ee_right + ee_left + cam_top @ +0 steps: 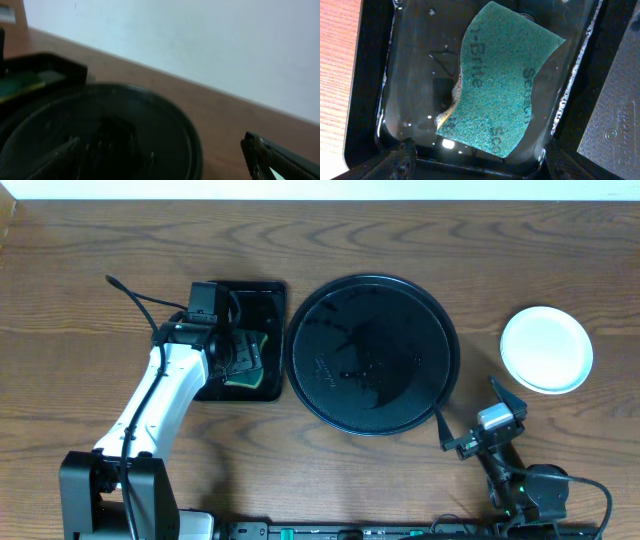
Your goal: Clean dirty plates on tray and stack at the side
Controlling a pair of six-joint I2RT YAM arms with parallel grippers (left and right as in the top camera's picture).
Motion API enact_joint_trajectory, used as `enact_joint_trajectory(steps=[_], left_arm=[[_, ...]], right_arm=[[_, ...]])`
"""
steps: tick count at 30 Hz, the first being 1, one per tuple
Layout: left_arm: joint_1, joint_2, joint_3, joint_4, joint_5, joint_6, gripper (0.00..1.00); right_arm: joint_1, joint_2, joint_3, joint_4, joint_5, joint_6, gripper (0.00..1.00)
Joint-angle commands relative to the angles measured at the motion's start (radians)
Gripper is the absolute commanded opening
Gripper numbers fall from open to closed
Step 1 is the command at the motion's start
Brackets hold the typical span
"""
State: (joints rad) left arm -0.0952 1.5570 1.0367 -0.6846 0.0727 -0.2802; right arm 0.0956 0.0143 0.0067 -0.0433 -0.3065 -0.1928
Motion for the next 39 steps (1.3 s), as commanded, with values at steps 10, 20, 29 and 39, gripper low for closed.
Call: enact_joint_trajectory(steps=[10,20,29,39], left_arm=[[-0.002,-0.003,0.019,-0.004,-0.002,0.006,0.84],[-0.019,-0.076,-0.005,-0.008,-0.012,0.007,0.84],[-0.051,-0.480,-0.085,-0.019,-0.013,0.007,0.84],[0.035,-0.929,-0.273,0.133,-0.035,0.042,0.84]], right_arm=[[-0.003,-0.004,-0.001,-0.005,-0.008,-0.010,0.99],[-0.003,-0.003,-0.001,-0.005,-0.008,-0.010,0.99],[-0.003,-0.003,-0.001,-0.005,-0.008,-0.010,0.99],[-0.003,-0.003,-0.001,-0.005,-0.008,-0.010,0.99]])
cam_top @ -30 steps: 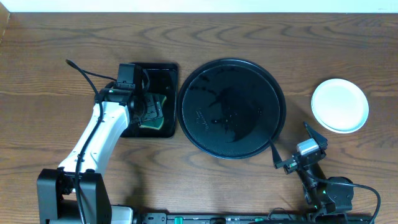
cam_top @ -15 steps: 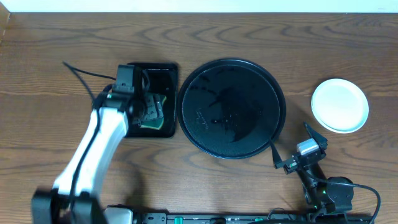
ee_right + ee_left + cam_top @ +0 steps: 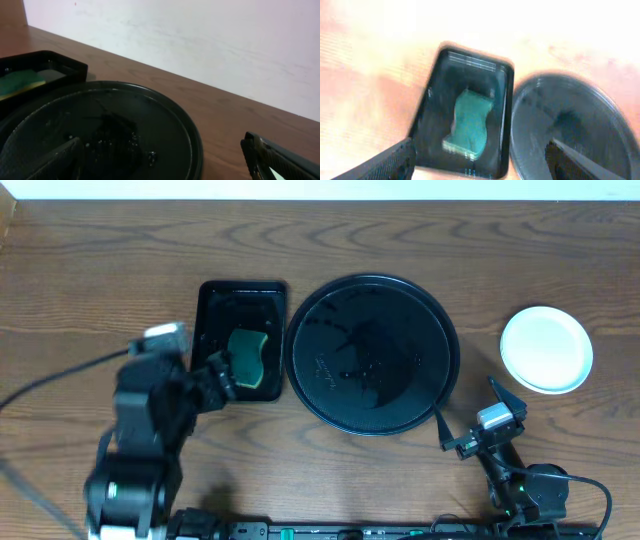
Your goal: Clean dirty plates on tray and stack at the side
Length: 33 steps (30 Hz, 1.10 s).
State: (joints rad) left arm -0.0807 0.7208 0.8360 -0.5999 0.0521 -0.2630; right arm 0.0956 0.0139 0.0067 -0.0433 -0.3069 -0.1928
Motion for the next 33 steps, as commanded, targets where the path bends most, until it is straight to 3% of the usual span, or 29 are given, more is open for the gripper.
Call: enact_joint_trajectory(steps=[1,8,17,27,33], left_arm=[[0.025,-0.139,-0.109,0.091,-0.014,0.028,0.84],[0.026,-0.452,-0.409,0.397,-0.009,0.042,0.84],[0.026,-0.713,-0.633,0.484,-0.008,0.050,0.84],[0.025,-0.719,-0.833,0.734,-0.011,0.072,0.84],[0.025,-0.719,-0.832,0.690,-0.018,0.076,0.84]], right_arm=[[-0.003,-0.003,-0.001,-0.005,-0.008,-0.010,0.99],[-0.003,-0.003,-0.001,-0.005,-0.008,-0.010,0.99],[-0.003,-0.003,-0.001,-0.005,-0.008,-0.010,0.99],[-0.003,-0.003,-0.001,-0.005,-0.008,-0.010,0.99],[-0.003,-0.003,-0.001,-0.005,-0.008,-0.010,0.99]])
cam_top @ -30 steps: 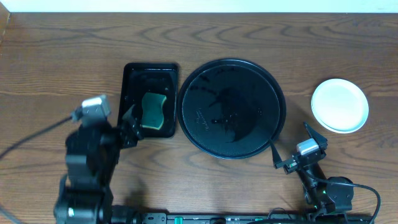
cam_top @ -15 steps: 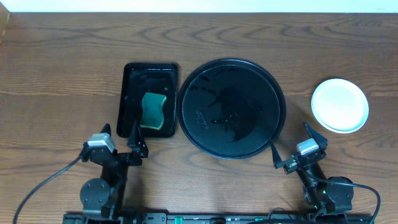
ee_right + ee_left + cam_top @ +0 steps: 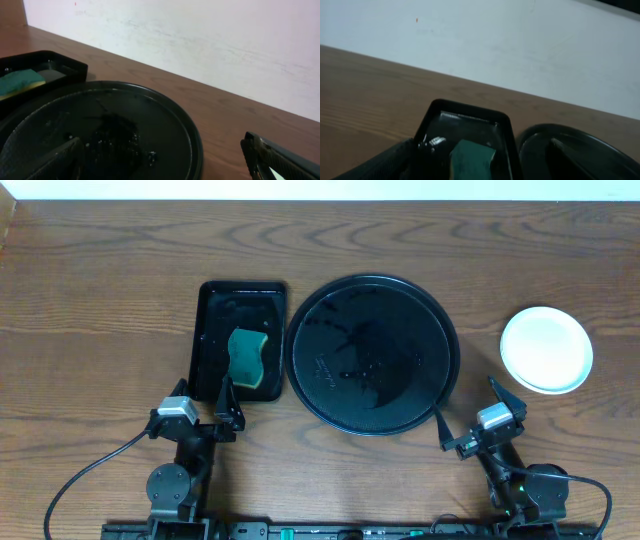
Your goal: Clean dirty plates on tray and stack at the side
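The round black tray (image 3: 372,355) sits mid-table, wet, with no plates on it; it also shows as the tray (image 3: 165,115) in the right wrist view. White plates (image 3: 546,348) rest on the wood at the right. A green sponge (image 3: 246,358) lies in the black basin (image 3: 205,340). Low at the table's front, my left gripper (image 3: 203,392) is open and empty, facing the sponge (image 3: 470,157). My right gripper (image 3: 463,396) is open and empty at the front right, short of the tray's rim.
The basin (image 3: 465,107) holds shallow water. A white wall runs along the back of the brown wooden table (image 3: 90,290). Cables trail from both arm bases at the front edge.
My left arm has moved from beside the basin's left front down to the table's front edge, its gripper still open. The sponge stays in the basin. The right arm has not moved.
My left gripper was open right over the sponge in the basin, the sponge lying free in the water. Then the arm stood back from the basin at its left front. Now it sits low at the front edge. The tray was bare throughout.
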Controlling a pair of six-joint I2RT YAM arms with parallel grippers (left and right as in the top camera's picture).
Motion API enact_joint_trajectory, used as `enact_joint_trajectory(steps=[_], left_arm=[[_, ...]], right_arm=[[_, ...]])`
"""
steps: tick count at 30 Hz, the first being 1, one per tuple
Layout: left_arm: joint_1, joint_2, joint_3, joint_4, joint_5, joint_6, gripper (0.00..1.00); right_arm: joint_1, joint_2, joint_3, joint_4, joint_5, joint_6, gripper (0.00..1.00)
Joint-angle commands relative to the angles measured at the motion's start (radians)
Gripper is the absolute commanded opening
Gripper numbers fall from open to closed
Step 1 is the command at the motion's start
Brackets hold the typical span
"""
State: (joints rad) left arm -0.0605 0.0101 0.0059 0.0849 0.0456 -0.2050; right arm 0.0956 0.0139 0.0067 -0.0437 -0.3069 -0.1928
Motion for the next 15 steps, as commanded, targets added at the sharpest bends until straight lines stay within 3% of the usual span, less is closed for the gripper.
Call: enact_joint_trajectory(steps=[1,9,15], left_arm=[[0.005,-0.009,-0.002,0.002,-0.011,0.018,0.84],[0.005,-0.008,-0.002,-0.151,-0.011,0.018,0.84],[0.005,0.001,-0.002,-0.154,-0.012,0.018,0.84]], right_arm=[[-0.003,-0.003,-0.001,-0.005,-0.008,-0.010,0.99],[-0.003,-0.003,-0.001,-0.005,-0.008,-0.010,0.99],[-0.003,-0.003,-0.001,-0.005,-0.008,-0.010,0.99]])
